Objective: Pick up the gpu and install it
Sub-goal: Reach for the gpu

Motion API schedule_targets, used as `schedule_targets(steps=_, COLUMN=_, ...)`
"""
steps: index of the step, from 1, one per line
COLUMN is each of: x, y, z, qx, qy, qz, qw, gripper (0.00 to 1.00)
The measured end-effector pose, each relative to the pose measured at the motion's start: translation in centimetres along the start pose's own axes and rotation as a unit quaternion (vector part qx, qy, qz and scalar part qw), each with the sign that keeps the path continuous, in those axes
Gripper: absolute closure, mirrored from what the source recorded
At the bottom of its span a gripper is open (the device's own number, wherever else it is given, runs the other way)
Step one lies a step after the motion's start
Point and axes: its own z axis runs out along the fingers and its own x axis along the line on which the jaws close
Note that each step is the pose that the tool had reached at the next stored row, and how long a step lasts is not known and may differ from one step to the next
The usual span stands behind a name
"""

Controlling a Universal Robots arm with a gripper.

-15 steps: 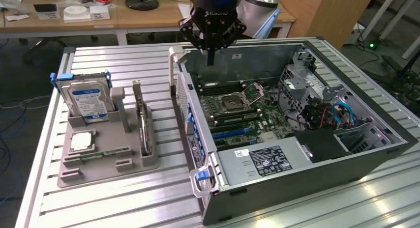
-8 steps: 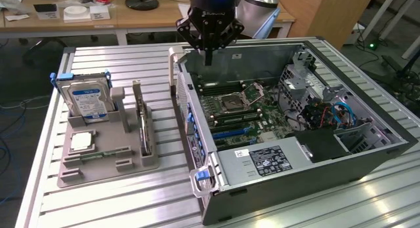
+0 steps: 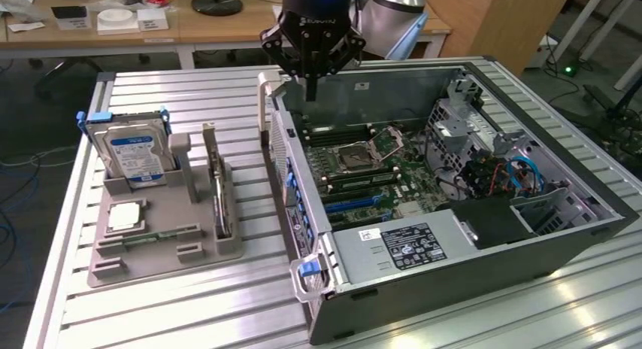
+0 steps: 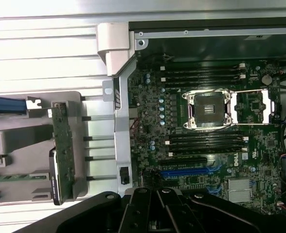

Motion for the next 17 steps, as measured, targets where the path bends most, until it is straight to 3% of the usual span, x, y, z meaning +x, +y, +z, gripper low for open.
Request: schedule_targets(steps=17, x=2.8, y=-0.25, z=-0.08, qx=0.0000, qy=0.0001, qz=0.000, qw=1.0000, gripper=0.89)
